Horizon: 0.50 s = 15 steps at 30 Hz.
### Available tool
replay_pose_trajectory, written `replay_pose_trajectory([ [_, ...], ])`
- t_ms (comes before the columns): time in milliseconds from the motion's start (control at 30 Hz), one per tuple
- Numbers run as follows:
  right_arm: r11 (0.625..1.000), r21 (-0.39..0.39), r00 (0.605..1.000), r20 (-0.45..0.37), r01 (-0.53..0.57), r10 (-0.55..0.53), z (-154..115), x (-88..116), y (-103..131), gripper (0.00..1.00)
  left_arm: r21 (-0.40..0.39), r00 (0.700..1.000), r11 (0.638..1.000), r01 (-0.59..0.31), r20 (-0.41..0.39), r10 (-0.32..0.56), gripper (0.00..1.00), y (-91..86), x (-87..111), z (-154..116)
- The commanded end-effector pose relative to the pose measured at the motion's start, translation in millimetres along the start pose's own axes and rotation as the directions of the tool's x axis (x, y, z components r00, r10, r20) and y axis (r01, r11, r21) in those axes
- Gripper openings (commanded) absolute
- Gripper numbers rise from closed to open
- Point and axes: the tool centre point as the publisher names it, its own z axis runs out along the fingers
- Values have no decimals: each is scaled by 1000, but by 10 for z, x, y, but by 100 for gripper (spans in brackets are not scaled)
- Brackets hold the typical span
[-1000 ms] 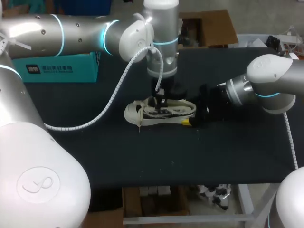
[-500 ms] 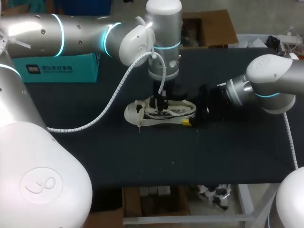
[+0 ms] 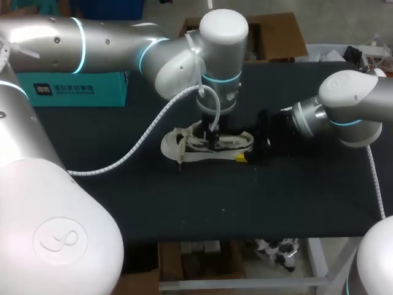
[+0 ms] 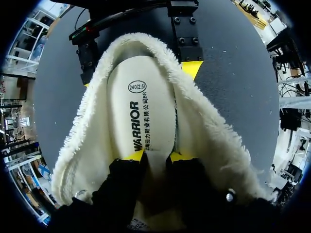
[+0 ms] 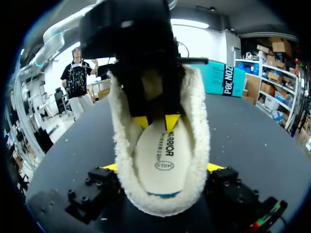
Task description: Open the shoe tongue, take the insole out of the shoe, put the insole back into the shoe, and pack the shoe into the shoebox
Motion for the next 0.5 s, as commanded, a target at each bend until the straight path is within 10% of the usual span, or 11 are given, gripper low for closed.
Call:
replay_pose_trajectory([
  [33, 1000, -3, 1000, -2, 1, -1, 42, -1, -38, 0, -13, 1000, 1000, 6, 25, -5, 0, -17, -154, 1127],
  [500, 1000, -3, 1000, -2, 1, -1, 42, -1, -38, 0, 159, 997, 985, -68, 49, 60, 0, 115, -200, -62],
])
